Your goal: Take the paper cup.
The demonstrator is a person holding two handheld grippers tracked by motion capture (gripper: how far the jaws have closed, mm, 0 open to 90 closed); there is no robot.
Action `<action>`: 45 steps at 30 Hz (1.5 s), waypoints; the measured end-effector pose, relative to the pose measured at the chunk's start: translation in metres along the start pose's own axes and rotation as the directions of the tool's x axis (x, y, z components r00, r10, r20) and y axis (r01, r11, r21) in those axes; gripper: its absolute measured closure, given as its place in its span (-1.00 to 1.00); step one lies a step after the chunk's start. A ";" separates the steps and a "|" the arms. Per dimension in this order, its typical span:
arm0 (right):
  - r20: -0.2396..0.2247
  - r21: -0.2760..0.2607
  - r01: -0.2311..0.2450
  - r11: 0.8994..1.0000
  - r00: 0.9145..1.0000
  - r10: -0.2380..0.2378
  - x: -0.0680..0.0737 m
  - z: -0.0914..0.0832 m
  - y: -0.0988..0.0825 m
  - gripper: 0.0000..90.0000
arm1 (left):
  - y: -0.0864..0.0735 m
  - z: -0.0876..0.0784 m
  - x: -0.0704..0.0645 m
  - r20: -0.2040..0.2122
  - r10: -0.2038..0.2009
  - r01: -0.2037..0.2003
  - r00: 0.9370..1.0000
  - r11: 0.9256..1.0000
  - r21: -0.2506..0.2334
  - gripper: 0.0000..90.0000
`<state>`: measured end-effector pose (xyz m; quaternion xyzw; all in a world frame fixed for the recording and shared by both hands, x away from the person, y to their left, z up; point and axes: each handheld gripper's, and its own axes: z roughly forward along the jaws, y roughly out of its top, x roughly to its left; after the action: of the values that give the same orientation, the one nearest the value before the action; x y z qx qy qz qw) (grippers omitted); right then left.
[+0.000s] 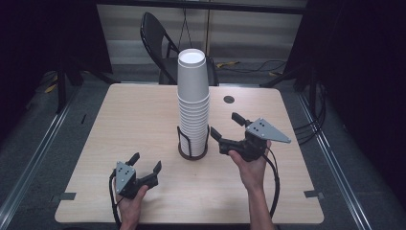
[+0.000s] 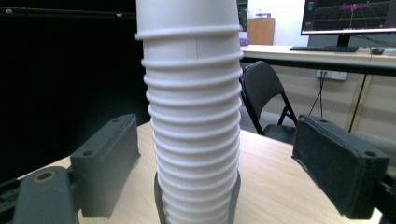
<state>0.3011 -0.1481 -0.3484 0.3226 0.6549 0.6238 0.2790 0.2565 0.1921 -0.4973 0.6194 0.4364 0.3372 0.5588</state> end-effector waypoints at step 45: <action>-0.133 0.006 0.053 0.999 0.990 -0.052 0.001 0.081 0.089 -0.71 | 0.000 0.000 0.001 0.002 -0.007 0.007 1.000 1.000 -0.005 -0.64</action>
<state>0.3696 -0.0941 -0.2650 0.2644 0.6832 0.6334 0.2495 0.2565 0.1926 -0.4975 0.6168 0.4371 0.3357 0.5620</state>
